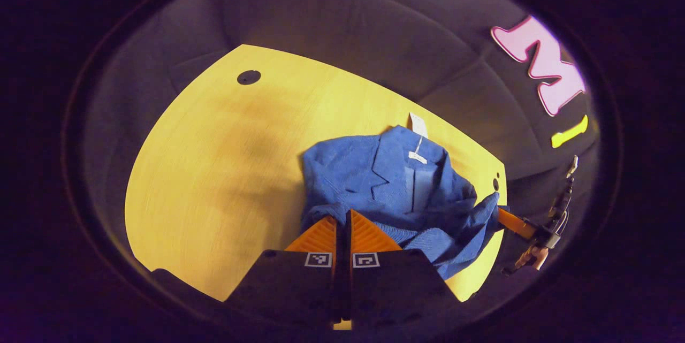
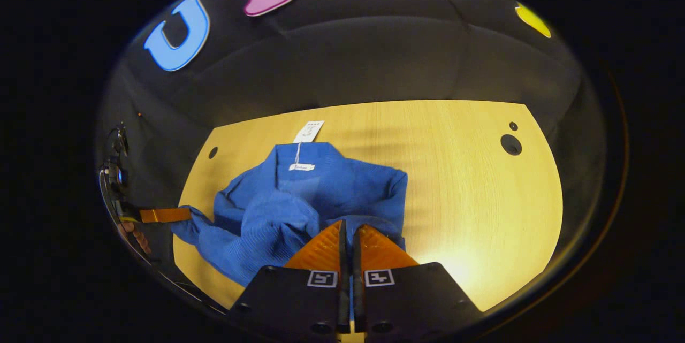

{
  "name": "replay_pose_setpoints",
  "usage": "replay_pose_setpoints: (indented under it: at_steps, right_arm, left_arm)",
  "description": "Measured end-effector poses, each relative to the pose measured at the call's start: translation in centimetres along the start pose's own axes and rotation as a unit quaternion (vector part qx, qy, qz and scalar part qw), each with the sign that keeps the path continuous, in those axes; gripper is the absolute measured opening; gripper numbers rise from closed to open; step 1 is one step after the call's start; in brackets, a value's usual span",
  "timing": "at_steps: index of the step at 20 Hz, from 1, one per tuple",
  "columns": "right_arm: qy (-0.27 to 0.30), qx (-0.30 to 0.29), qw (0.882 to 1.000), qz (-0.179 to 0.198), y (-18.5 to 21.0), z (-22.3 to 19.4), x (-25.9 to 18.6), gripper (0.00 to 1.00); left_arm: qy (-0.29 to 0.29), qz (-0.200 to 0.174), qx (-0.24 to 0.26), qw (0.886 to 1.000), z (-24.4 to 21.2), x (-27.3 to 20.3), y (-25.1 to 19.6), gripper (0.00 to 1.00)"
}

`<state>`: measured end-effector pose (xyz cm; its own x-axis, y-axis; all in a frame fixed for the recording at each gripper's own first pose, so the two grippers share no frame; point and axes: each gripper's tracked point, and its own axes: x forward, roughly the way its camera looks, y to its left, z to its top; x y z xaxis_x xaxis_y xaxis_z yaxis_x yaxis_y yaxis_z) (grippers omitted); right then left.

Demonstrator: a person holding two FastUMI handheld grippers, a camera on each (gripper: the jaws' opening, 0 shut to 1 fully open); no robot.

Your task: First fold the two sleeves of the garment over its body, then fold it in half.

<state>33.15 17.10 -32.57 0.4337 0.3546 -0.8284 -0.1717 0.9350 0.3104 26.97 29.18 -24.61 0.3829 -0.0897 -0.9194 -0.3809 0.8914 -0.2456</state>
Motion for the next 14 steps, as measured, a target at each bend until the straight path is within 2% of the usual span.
replay_pose_setpoints:
  at_steps: [2, 3, 8, 11, 14]
  right_arm:
    - [0.027, 0.023, 0.999, 0.003, -0.4, -1.0, 2.4, 0.04]
    - [0.026, 0.021, 0.999, -0.002, -1.0, -1.1, 3.2, 0.04]
    - [-0.039, 0.065, 0.997, 0.012, -1.6, 2.3, 3.2, 0.04]
    - [-0.045, 0.081, 0.996, 0.006, -2.2, 2.5, 3.3, 0.04]
    - [-0.082, 0.076, 0.994, 0.012, -1.5, 4.3, 3.0, 0.04]
  left_arm:
    - [0.025, 0.022, -0.007, 0.999, 0.8, 2.3, 0.7, 0.00]
    - [0.032, 0.020, -0.016, 0.999, 1.5, 3.5, 0.6, 0.00]
    - [-0.015, -0.036, -0.025, 0.999, 4.6, 5.7, -1.7, 0.00]
    - [-0.052, -0.080, -0.061, 0.994, 7.1, 6.2, -3.0, 0.00]
    - [-0.094, -0.083, -0.052, 0.991, 8.9, 5.4, -3.1, 0.00]
